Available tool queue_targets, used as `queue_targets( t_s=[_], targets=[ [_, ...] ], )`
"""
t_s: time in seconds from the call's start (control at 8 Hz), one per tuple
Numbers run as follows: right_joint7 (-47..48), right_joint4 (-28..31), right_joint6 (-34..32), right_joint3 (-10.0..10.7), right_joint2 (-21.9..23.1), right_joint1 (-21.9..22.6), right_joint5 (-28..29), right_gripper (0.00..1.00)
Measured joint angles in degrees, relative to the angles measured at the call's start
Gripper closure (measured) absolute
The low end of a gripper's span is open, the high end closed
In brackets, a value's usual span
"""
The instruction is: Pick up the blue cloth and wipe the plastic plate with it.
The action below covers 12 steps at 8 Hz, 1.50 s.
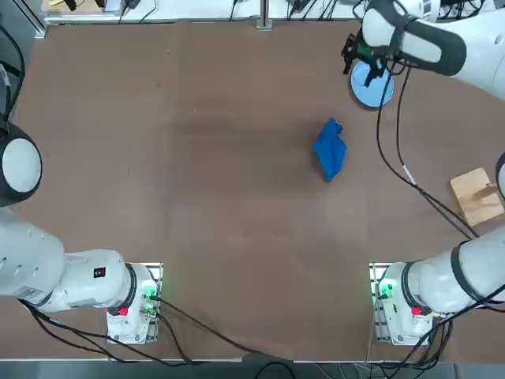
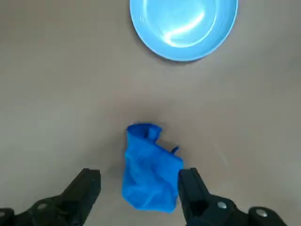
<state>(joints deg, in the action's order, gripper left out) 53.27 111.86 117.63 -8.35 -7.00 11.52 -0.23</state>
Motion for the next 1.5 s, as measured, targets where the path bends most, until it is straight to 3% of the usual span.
queue_targets(
  t_s=[0.5,1.5],
  targets=[
    [10.5,5.5,6.7,0.0,0.8,2.4,0.0,0.00],
    [11.0,15.3,20.6,0.0,-4.3,6.7,-4.4,0.00]
  ],
)
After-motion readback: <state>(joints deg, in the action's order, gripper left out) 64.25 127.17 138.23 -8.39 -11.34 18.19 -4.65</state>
